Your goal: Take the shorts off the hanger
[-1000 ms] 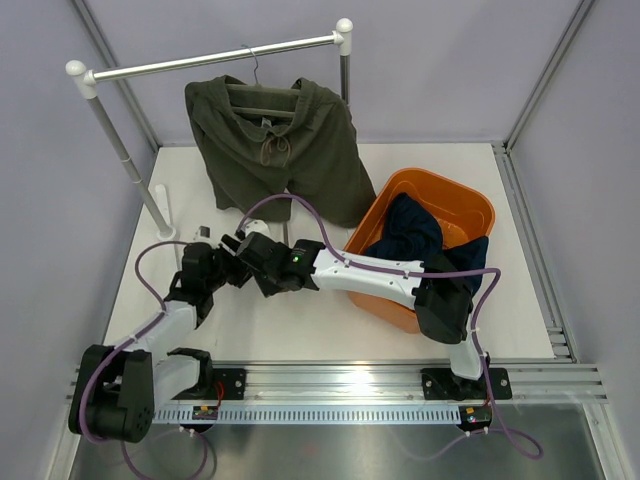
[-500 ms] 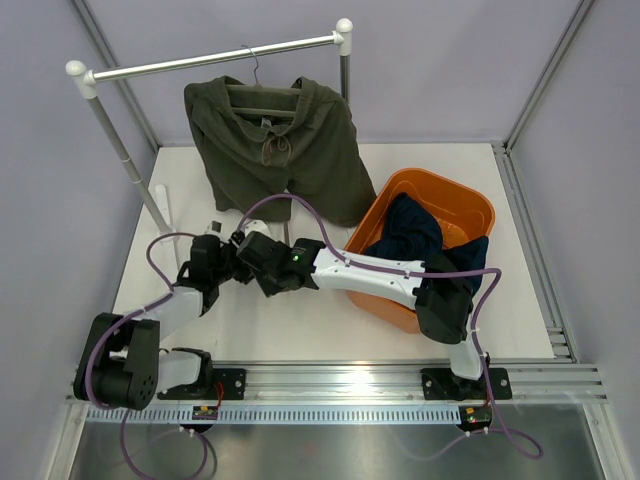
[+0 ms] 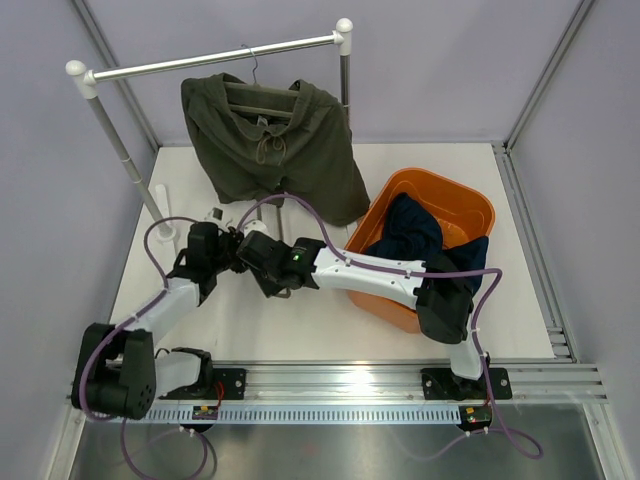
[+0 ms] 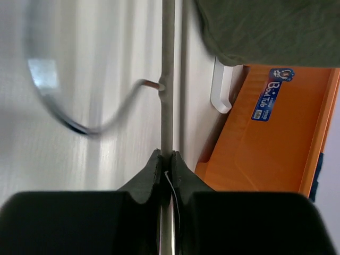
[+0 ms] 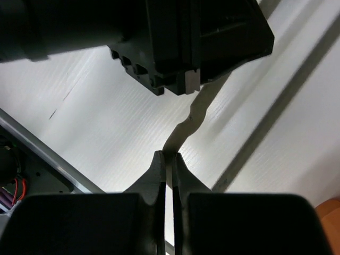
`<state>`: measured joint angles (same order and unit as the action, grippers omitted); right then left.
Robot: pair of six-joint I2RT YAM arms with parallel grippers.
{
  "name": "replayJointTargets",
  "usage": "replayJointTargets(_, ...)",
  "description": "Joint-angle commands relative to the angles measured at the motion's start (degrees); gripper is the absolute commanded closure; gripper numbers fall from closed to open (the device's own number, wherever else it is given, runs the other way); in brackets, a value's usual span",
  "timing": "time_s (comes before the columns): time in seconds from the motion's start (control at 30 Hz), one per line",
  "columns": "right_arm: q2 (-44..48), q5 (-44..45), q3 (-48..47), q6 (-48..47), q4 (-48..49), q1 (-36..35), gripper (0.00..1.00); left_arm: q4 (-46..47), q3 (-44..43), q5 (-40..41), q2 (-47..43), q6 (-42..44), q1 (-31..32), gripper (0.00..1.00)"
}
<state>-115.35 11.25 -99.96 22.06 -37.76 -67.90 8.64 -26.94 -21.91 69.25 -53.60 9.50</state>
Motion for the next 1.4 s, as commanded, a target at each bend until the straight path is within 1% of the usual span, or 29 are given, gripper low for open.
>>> replayJointTargets(0.0, 4.1, 1.7, -1.2, -0.5, -0.9, 0.3, 0.96, -11.3, -8.2, 7.4, -8.3, 9.3, 0.2, 1.0)
replayJointTargets(0.03, 5.0, 2.1, -1.0, -0.3, -0.9, 0.0, 0.94, -16.0, -9.3, 8.7, -9.6, 11.8, 0.1, 1.0)
replayJointTargets(0.07, 5.7, 2.6, -0.9, -0.2, -1.6, 0.0, 0.85, -18.4, -11.7, 9.9, -10.7, 13.2, 0.1, 1.0)
replayJointTargets(0.13, 8.5, 3.6, -1.0, -0.2, -2.5, -0.1, 0.77, -24.1, -14.2, 12.5, -13.2, 16.7, 0.1, 1.0)
replayJointTargets(0.17, 9.4, 4.0, -0.9, -0.1, -3.4, -0.2, 0.7, -26.1, -15.3, 13.3, -14.0, 18.0, 0.1, 1.0)
replayJointTargets(0.23, 12.5, 4.9, -0.7, -0.1, -4.0, -0.4, 0.61, -31.5, -18.8, 15.1, -15.5, 21.5, 0.1, 1.0)
replayJointTargets(0.3, 15.4, 5.7, 0.0, -0.1, -4.1, -0.4, 0.54, -34.2, -21.2, 16.4, -16.8, 24.3, 0.1, 1.0)
replayJointTargets(0.33, 16.3, 6.1, 0.4, -0.2, -4.1, -0.4, 0.51, -37.0, -21.9, 16.9, -18.1, 25.1, 0.1, 1.0)
replayJointTargets(0.4, 18.0, 7.4, 0.6, -0.4, -4.3, -0.5, 0.47, -39.7, -23.8, 17.5, -19.2, 27.9, 0.0, 1.0)
replayJointTargets(0.43, 18.4, 7.7, 0.6, -0.7, -4.7, -0.5, 0.46, -42.5, -24.4, 17.2, -19.4, 28.9, 0.0, 1.0)
replayJointTargets(0.53, 18.8, 8.5, 0.2, -1.3, -5.0, -0.5, 0.44, -46.6, -24.9, 15.9, -21.2, 31.4, 0.0, 1.0)
replayJointTargets(0.67, 18.8, 9.0, 0.2, -1.9, -4.5, -0.4, 0.43, -52.2, -24.8, 15.0, -24.5, 33.9, 0.0, 1.0)
replayJointTargets(0.8, 17.2, 9.4, -1.3, -3.2, -3.1, 0.0, 0.41, -55.9, -25.4, 8.8, -29.4, 34.4, 0.2, 1.0)
replayJointTargets(0.83, 16.5, 9.2, -2.1, -3.7, -3.0, 0.6, 0.41, -58.0, -26.0, 8.6, -30.0, 34.5, 0.2, 1.0)
replayJointTargets(0.97, 13.7, 8.4, -7.7, -4.9, -3.0, 2.2, 0.41, -62.2, -26.7, 4.4, -32.6, 35.7, 0.2, 1.0)
replayJointTargets(1.1, 9.8, 6.5, -12.8, -6.0, -2.8, 4.3, 0.41, -66.2, -26.1, -2.6, -34.9, 36.6, 0.2, 1.0)
replayJointTargets(1.27, 5.2, 6.0, -19.8, -8.2, -3.0, 5.8, 0.39, -71.0, -26.5, -5.2, -37.7, 38.2, 0.2, 1.0)
replayJointTargets(1.37, 1.6, 2.3, -23.2, -8.3, -4.7, 8.0, 0.39, -72.5, -25.9, -4.6, -38.8, 38.1, 1.1, 1.0)
